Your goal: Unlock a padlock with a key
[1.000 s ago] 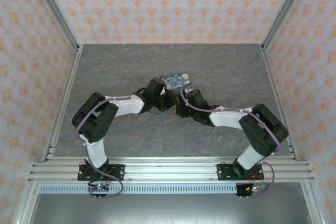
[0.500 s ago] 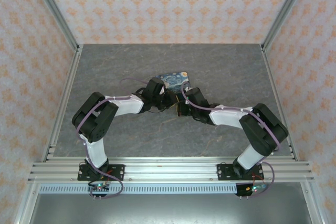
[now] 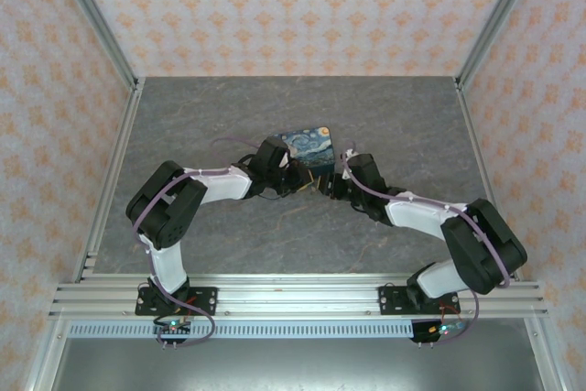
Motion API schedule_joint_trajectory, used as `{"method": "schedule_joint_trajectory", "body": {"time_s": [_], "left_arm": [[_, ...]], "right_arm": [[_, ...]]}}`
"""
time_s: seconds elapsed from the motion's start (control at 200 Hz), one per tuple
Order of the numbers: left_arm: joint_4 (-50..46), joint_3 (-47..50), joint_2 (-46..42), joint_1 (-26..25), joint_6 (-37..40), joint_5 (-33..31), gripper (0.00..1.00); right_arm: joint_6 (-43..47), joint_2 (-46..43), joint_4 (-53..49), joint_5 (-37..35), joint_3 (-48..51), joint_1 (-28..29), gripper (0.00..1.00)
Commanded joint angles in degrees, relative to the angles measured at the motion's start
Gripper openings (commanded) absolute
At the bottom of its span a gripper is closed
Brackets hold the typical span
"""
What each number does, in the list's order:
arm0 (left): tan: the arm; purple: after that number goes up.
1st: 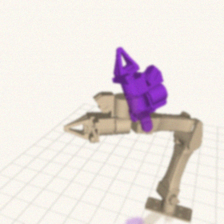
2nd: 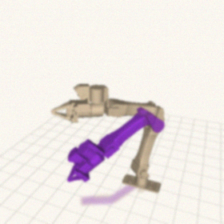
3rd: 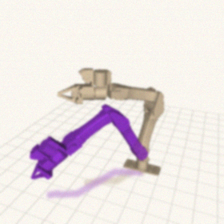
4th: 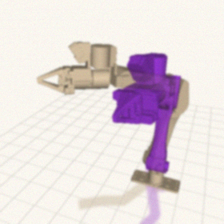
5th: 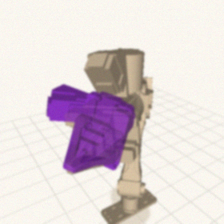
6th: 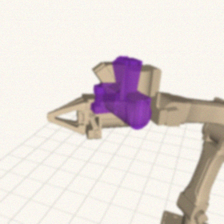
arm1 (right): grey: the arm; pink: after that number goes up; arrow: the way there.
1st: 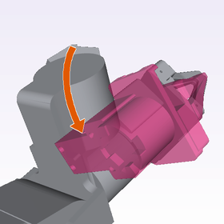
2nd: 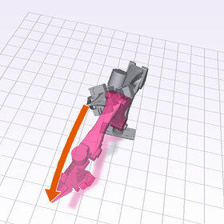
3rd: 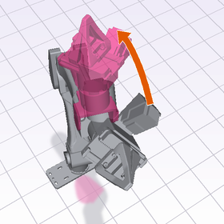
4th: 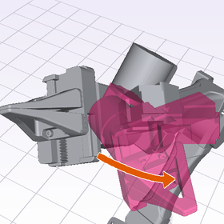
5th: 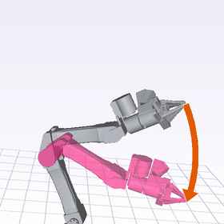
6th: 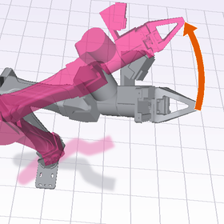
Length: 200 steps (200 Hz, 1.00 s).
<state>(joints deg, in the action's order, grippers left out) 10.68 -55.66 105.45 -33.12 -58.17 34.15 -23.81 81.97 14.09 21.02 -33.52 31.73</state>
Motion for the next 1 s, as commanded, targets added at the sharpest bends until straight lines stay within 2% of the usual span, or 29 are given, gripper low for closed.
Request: {"method": "schedule_joint_trajectory", "body": {"time_s": [0.0,0.27,0.591,0.886,0.996], "left_arm": [[-2.0,-0.1,-0.2,0.1,1.0,1.9,0.00],[-3.0,-0.7,-0.4,0.2,1.1,2.0,0.00],[-4.0,-1.1,-1.0,0.2,1.5,2.0,0.00],[-3.7,-1.2,-0.9,0.1,1.5,2.2,0.00],[-3.4,-1.1,-0.9,0.1,1.4,2.4,0.00]], "right_arm": [[5.0,-0.1,-2.4,0.1,-1.2,0.6,0.37],[12.1,3.2,-8.3,-4.1,-5.9,6.3,0.40],[12.9,7.6,-8.5,-5.0,-8.8,7.1,0.39],[12.2,9.5,-7.8,-6.5,-10.5,7.2,0.31],[11.8,10.2,-8.0,-7.2,-12.0,7.1,0.25]]}}
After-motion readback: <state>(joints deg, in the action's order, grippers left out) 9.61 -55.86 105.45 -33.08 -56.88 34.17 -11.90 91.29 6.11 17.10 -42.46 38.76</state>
